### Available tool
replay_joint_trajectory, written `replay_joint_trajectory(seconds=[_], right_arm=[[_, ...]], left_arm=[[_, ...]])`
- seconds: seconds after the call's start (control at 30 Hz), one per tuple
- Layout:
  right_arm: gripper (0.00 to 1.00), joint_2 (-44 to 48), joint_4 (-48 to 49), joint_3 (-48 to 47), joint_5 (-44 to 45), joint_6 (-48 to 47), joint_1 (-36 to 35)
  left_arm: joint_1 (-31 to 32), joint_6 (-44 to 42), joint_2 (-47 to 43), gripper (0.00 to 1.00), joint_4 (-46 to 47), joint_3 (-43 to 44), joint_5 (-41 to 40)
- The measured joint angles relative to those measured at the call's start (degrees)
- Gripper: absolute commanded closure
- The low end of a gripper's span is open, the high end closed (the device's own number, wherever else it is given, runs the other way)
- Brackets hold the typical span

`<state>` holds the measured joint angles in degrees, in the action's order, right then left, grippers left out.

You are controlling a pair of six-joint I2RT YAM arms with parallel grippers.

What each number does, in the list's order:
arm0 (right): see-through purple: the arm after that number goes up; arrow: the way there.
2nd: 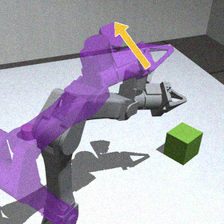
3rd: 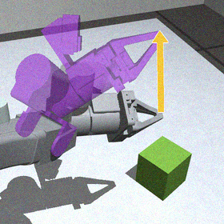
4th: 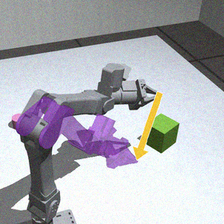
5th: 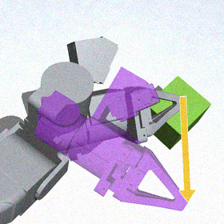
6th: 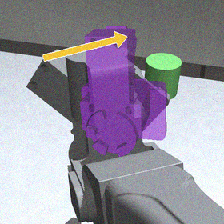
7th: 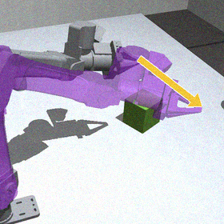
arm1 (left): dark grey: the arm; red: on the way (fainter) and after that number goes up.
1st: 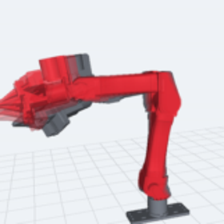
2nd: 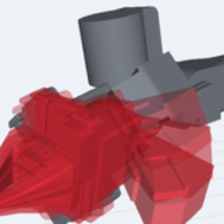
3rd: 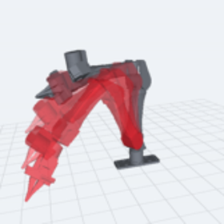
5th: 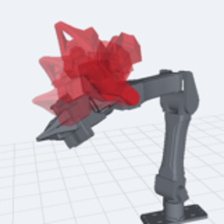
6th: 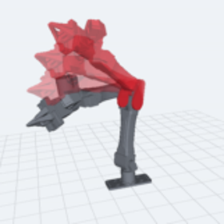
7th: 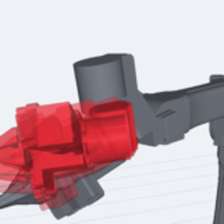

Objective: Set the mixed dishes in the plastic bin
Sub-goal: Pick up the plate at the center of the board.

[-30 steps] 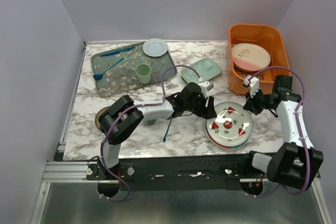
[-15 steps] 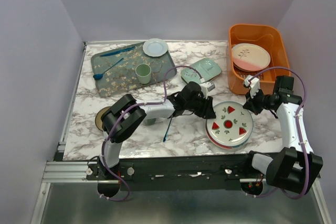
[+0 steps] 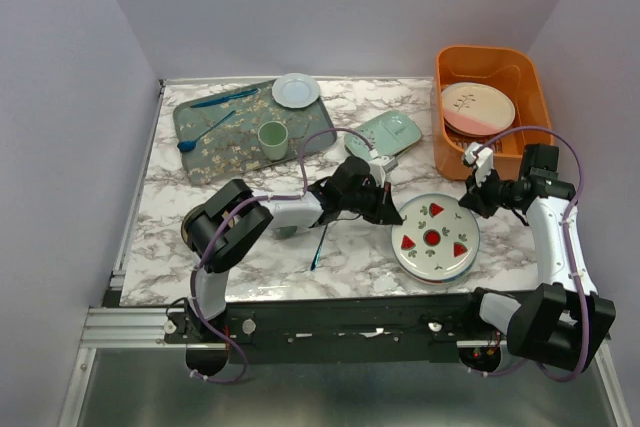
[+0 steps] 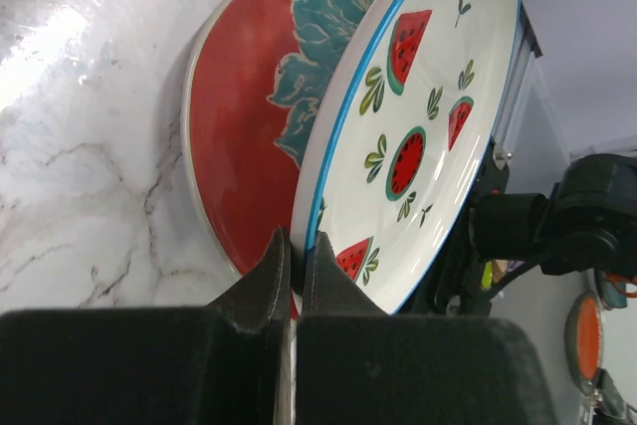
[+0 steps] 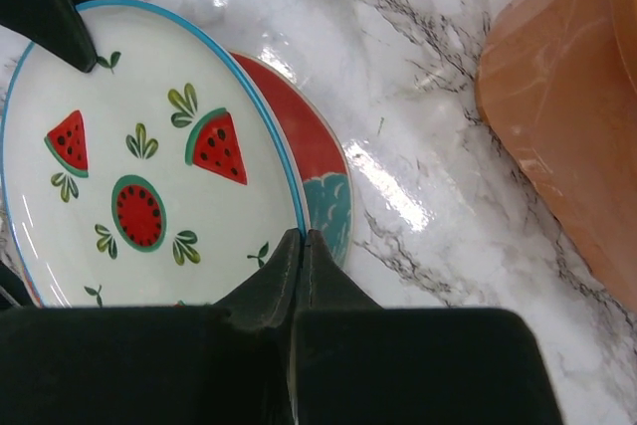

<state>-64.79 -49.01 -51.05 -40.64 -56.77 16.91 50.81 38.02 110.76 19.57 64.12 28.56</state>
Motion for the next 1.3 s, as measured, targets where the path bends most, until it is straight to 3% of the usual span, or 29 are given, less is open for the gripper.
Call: replay_joint_trajectory(seconds=[0.17,0.4,0.63,1.07,1.3], right_arm=[[0.53,0.0,-1.7,-2.1,-3.1,2.2,-0.2],[0.28,1.1,-4.8,-9.0,-8.1,6.1,-0.2],[0.25,1.9,-5.5,-10.3,-11.6,12.8,-0.2],[0.23,2.2,-0.2,-8.2,-15.4,34.4,-0.2],[0.37,0.6,-0.2,-7.9,-22.4,40.1,-0.2]], left_arm=[[-1.2,4.2,-4.4,1.00,3.3,-5.8,0.5],[-4.6,10.6,-11.3,1.00,7.9,-12.7,0.2],[-6.4,13.6,-17.4,1.00,9.1,-15.2,-1.9],[-7.3,14.0,-26.3,1.00,7.9,-16.7,-8.2],[-7.3,14.1,-26.6,1.00,7.5,-16.7,-10.4]])
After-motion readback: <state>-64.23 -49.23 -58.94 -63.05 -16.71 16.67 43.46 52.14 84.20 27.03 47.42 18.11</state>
